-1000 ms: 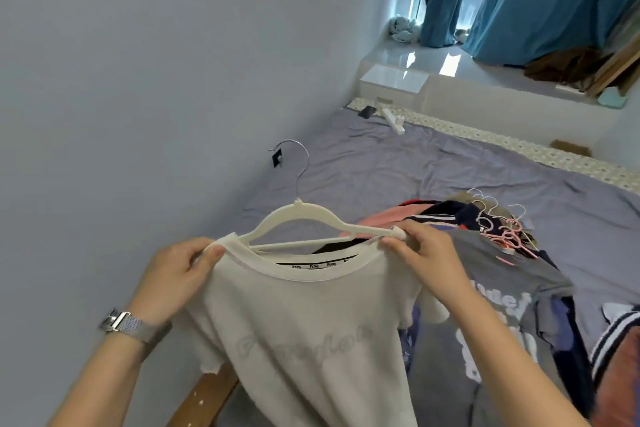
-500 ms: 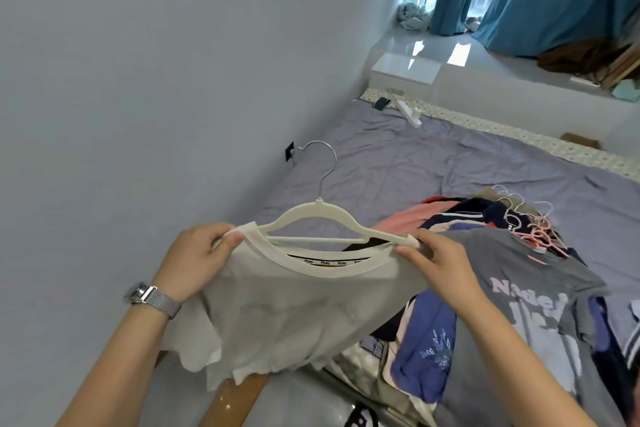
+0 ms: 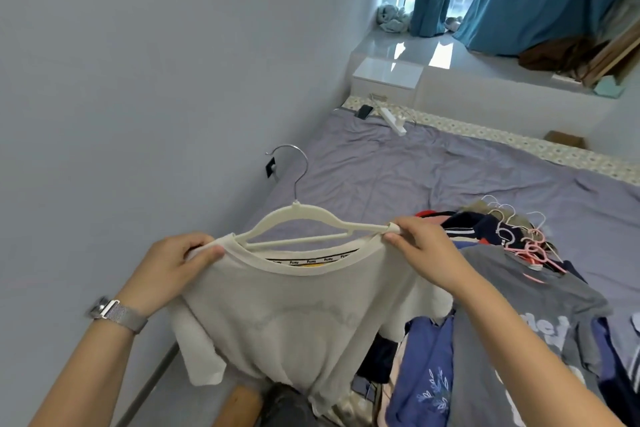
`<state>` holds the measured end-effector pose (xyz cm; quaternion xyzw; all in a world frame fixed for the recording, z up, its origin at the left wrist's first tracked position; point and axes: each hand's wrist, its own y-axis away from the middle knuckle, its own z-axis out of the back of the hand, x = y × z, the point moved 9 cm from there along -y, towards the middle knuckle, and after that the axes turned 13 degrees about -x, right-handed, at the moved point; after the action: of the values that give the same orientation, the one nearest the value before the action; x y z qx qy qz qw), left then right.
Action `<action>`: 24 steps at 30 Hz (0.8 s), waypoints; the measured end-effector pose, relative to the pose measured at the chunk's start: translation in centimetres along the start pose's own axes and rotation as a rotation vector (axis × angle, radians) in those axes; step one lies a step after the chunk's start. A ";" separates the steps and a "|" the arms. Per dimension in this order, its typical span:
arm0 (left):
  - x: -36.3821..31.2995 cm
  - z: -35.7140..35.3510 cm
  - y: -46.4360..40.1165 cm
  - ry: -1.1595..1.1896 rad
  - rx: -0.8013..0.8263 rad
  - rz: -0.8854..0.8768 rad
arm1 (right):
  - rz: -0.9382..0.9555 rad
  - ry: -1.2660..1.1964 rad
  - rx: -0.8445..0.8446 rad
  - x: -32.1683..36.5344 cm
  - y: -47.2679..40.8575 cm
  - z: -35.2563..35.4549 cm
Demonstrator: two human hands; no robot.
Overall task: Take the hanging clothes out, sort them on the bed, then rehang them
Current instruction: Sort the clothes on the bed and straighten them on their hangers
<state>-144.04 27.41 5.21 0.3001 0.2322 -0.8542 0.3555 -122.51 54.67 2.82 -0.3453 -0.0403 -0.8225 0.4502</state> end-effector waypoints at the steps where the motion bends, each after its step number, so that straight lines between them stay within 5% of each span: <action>1: -0.6 0.4 -1.9 -0.001 -0.026 -0.025 | 0.009 0.001 -0.025 0.3 -1.4 0.7; 6: -1.8 -1.2 -11.4 -0.006 -0.034 -0.120 | -0.037 0.007 -0.193 -1.1 -6.2 2.2; 13: 8.1 -15.6 -20.3 -0.354 0.425 -0.189 | -0.342 -0.027 0.042 -10.6 -7.7 -7.2; 20: 12.1 -25.4 -34.1 -0.379 0.243 -0.050 | -0.648 0.066 -0.171 -20.7 -19.1 -12.4; 24: 14.5 -31.5 -33.7 -0.264 0.258 0.144 | -0.677 0.269 -0.028 -22.9 -19.1 -17.2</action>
<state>-166.50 61.36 -20.84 0.2441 0.0502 -0.8811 0.4018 -138.20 75.78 -19.35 -0.2073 -0.0816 -0.9634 0.1490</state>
